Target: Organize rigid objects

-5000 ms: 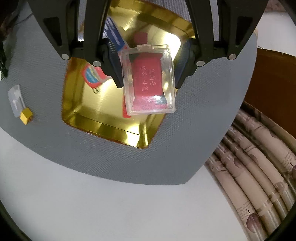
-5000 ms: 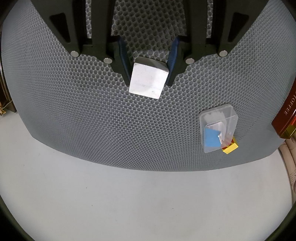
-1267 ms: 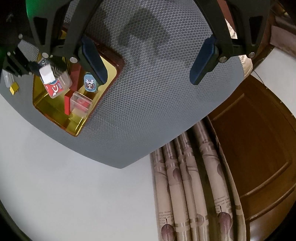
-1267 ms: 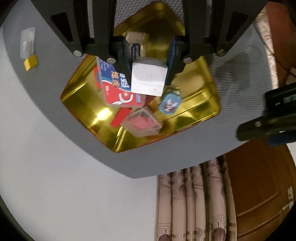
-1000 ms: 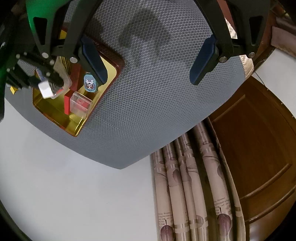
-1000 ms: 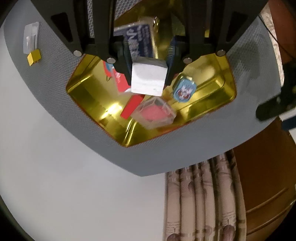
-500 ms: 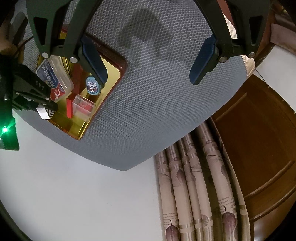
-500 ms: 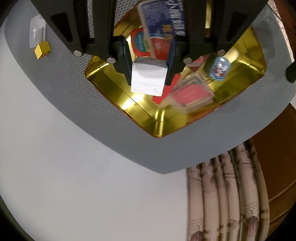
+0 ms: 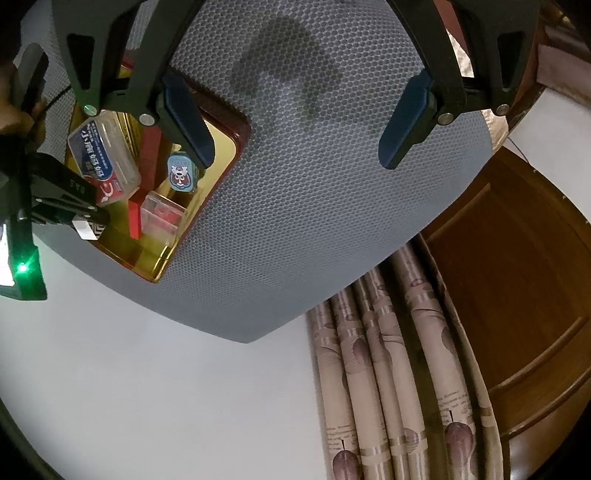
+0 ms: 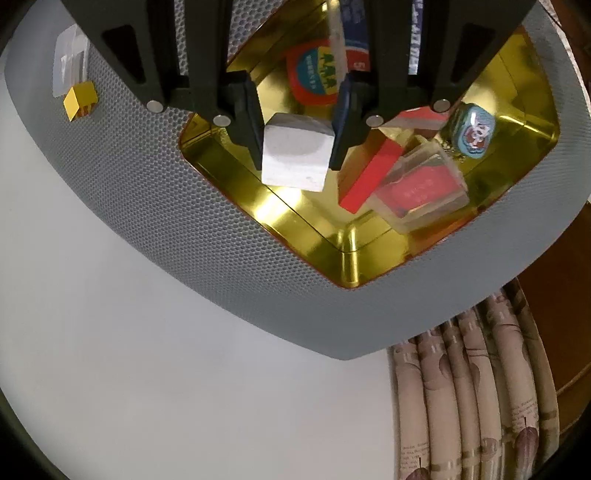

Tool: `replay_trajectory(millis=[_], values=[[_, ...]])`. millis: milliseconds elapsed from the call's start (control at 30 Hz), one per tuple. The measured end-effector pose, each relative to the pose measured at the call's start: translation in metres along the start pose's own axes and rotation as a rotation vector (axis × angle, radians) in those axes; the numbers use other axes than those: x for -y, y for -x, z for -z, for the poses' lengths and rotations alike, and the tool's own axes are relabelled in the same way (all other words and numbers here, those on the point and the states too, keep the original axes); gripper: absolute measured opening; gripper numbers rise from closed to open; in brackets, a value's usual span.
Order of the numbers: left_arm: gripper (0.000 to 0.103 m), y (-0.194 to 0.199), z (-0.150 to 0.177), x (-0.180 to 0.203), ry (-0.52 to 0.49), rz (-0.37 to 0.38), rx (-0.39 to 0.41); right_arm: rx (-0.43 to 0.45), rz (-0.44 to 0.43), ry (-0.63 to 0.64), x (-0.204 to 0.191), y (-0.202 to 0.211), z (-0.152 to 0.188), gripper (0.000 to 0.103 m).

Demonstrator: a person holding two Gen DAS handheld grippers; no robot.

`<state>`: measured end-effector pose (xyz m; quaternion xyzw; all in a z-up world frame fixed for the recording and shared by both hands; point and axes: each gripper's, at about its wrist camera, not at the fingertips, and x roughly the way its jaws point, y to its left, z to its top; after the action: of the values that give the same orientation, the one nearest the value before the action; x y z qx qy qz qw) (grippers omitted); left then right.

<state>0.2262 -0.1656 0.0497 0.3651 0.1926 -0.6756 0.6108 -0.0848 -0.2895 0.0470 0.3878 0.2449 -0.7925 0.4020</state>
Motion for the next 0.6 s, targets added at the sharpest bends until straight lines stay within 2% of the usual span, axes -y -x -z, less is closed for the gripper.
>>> replay_trajectory(millis=[600], values=[[0.088,0.003,0.003,0.016,-0.088,0.025,0.021,-0.026,0.012,-0.019,0.000,-0.018,0.007,0.034]])
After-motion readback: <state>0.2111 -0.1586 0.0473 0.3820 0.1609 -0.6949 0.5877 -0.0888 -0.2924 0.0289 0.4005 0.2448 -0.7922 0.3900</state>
